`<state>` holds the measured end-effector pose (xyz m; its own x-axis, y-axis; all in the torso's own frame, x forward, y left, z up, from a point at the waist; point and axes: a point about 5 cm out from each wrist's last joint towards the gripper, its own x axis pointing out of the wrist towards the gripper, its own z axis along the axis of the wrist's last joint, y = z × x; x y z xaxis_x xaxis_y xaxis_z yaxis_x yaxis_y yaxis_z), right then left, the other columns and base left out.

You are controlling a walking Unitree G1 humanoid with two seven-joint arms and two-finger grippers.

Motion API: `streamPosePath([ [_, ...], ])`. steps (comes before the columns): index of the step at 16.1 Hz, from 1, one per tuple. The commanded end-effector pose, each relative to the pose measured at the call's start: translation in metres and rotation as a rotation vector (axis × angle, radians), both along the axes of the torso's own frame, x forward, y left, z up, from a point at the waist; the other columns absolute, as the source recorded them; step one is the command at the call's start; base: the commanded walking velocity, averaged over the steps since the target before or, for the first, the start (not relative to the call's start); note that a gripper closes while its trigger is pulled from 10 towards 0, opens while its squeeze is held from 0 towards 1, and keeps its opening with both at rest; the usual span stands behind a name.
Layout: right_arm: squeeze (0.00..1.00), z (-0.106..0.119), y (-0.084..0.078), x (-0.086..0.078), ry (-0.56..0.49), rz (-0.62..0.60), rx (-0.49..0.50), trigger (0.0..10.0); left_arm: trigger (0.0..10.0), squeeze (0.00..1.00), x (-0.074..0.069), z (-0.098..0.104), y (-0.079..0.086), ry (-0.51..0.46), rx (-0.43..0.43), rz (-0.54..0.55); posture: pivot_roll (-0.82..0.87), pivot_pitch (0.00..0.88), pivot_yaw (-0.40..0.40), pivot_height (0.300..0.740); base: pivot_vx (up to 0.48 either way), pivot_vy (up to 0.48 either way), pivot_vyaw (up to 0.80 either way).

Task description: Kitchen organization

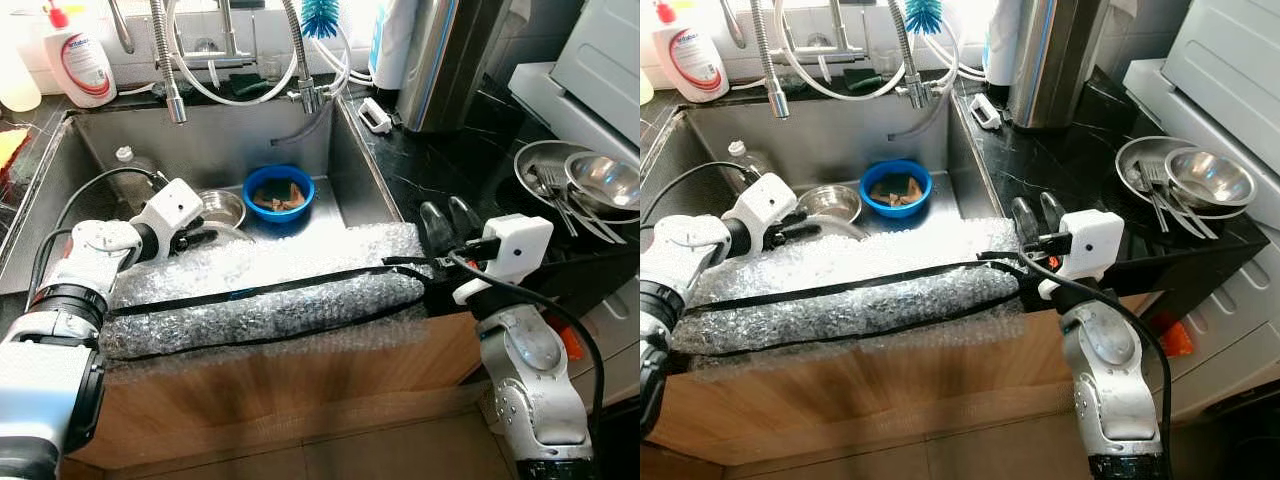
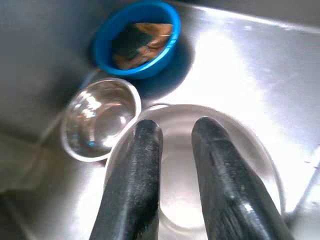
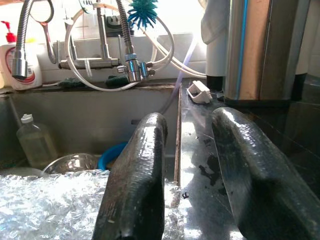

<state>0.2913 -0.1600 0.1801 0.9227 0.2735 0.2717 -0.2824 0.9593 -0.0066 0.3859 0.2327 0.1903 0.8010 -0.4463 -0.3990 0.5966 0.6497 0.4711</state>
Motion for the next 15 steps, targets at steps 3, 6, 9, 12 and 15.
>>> streamPosePath([
  [3, 0.0, 0.0, 0.003, 0.001, 0.003, 0.009, 0.002, 10.0, 10.0, 1.0, -0.005, -0.011, -0.005, 0.095, -0.014, -0.086, 0.06, 0.091, -0.001, 0.74, 0.0, 0.0, 0.0],
  [6, 0.0, 0.001, 0.002, 0.001, 0.001, 0.006, 0.003, 10.0, 10.0, 0.0, -0.002, 0.002, -0.006, -0.021, -0.084, -0.07, 0.05, 0.093, -0.004, 0.74, 0.0, 0.0, 0.0],
  [9, 0.0, 0.002, 0.003, 0.002, -0.005, 0.002, 0.008, 10.0, 10.0, 0.0, 0.001, 0.038, 0.013, -0.304, -0.233, 0.07, 0.05, 0.091, -0.004, 0.74, 0.0, 0.0, 0.0],
  [12, 0.0, 0.002, 0.004, 0.002, -0.005, 0.007, 0.009, 10.0, 10.0, 0.0, -0.009, 0.053, 0.034, -0.485, -0.254, 0.156, 0.06, 0.087, -0.003, 0.74, 0.0, 0.0, 0.0],
  [15, 0.0, 0.005, 0.003, 0.005, -0.017, 0.0, 0.006, 10.0, 10.0, 0.0, -0.035, 0.057, 0.059, -0.707, -0.306, 0.296, 0.05, 0.076, -0.001, 0.74, 0.0, 0.0, 0.0],
])
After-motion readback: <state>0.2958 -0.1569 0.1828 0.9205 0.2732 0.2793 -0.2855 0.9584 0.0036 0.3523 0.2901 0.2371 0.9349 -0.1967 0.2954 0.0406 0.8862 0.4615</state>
